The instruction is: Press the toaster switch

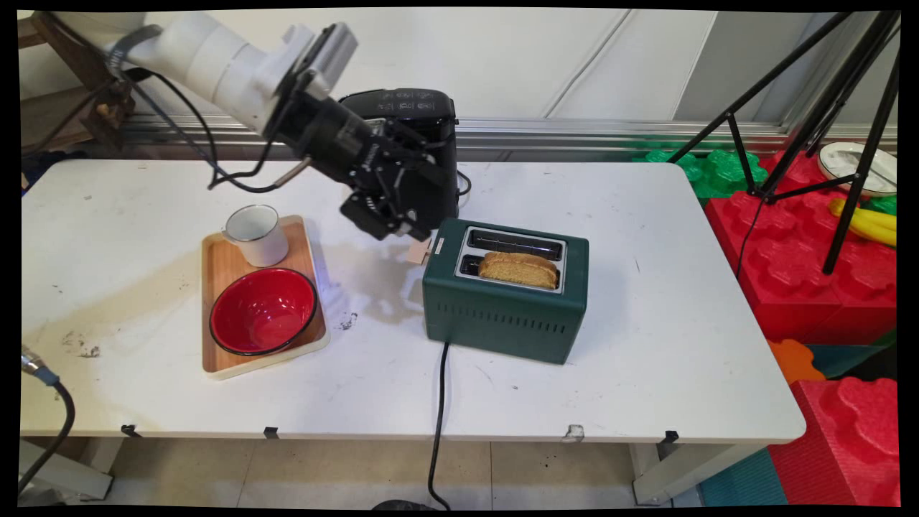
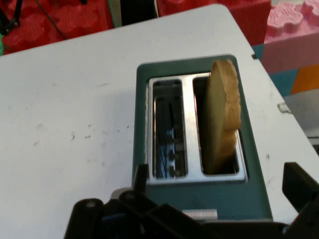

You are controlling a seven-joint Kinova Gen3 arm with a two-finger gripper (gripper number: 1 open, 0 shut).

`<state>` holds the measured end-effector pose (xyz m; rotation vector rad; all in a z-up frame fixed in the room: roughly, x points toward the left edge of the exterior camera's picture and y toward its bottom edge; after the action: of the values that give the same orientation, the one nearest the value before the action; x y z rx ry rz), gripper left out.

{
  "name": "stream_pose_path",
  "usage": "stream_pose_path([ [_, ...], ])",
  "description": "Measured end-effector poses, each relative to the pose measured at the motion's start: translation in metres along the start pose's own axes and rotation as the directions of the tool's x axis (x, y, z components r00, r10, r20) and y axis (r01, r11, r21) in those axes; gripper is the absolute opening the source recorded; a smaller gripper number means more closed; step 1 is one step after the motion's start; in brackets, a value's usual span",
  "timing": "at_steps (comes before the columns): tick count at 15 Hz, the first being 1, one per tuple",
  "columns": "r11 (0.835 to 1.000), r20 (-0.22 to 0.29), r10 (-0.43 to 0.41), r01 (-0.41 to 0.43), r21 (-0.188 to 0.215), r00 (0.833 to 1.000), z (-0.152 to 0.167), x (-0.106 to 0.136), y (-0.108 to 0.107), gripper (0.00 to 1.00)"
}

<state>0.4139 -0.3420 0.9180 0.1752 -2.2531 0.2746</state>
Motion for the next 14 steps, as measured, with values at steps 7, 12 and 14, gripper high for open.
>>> stream_pose_path([
  [7,1.000,0.057,0.012,-0.011,-0.002,0.998,-0.020,-0.024,0.008,1.00],
  [12,1.000,0.088,0.015,-0.015,0.000,0.996,-0.028,-0.038,0.011,1.00],
  [14,1.000,0.095,0.015,-0.015,0.001,0.995,-0.031,-0.042,0.012,1.00],
])
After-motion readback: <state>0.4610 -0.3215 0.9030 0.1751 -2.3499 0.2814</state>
